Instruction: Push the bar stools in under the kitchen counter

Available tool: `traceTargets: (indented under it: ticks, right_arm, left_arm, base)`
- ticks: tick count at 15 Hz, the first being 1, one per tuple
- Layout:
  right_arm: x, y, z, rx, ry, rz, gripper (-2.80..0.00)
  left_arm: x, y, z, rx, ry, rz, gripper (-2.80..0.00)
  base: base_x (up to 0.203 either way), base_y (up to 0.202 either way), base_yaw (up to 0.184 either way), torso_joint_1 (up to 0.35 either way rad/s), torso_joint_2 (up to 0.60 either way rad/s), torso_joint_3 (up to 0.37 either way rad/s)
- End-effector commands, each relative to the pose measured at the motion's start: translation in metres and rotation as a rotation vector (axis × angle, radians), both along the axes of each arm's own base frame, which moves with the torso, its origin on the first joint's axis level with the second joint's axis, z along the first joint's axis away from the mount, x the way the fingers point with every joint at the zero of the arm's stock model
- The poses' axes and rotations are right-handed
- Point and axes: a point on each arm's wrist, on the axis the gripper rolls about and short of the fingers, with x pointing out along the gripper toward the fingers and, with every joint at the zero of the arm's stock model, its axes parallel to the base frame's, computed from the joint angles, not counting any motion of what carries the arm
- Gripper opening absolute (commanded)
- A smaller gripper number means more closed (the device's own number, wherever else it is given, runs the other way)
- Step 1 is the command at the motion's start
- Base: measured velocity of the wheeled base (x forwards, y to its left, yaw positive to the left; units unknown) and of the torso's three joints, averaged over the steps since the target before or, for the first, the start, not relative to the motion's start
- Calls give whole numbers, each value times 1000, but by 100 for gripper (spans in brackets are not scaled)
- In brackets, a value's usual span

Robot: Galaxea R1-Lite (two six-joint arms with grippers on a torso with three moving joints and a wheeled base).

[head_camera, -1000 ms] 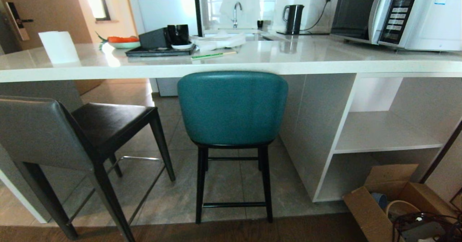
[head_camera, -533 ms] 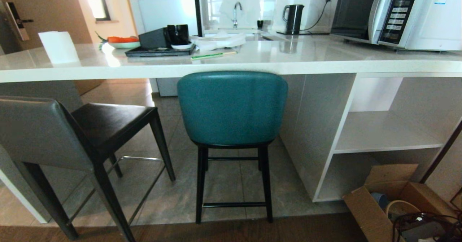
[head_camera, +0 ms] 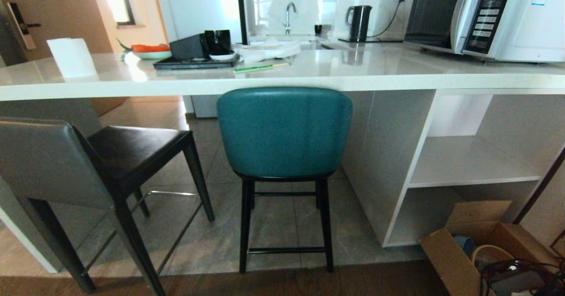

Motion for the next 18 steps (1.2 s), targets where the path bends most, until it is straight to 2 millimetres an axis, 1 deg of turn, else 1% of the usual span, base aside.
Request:
traceTargets:
  ticks: [1, 10, 12, 18]
  right_arm:
    - [2, 0, -7, -1, 23, -1, -280]
    - [2, 0, -7, -9, 21, 10, -280]
    - [2, 0, -7, 25, 22, 5, -280]
    - [2, 0, -7, 17, 22, 2, -280]
  left_arm:
    - [1, 0, -2, 3, -11, 0, -280]
    - [2, 0, -2, -11, -17, -1, -280]
    - [2, 0, -2, -11, -17, 0, -280]
    - [2, 0, -2, -20, -17, 1, -280]
  base:
    - [0, 0, 0, 0, 0, 0]
    - [0, 0, 0, 0, 0, 0]
    - [0, 0, 0, 0, 0, 0]
    - [0, 0, 0, 0, 0, 0]
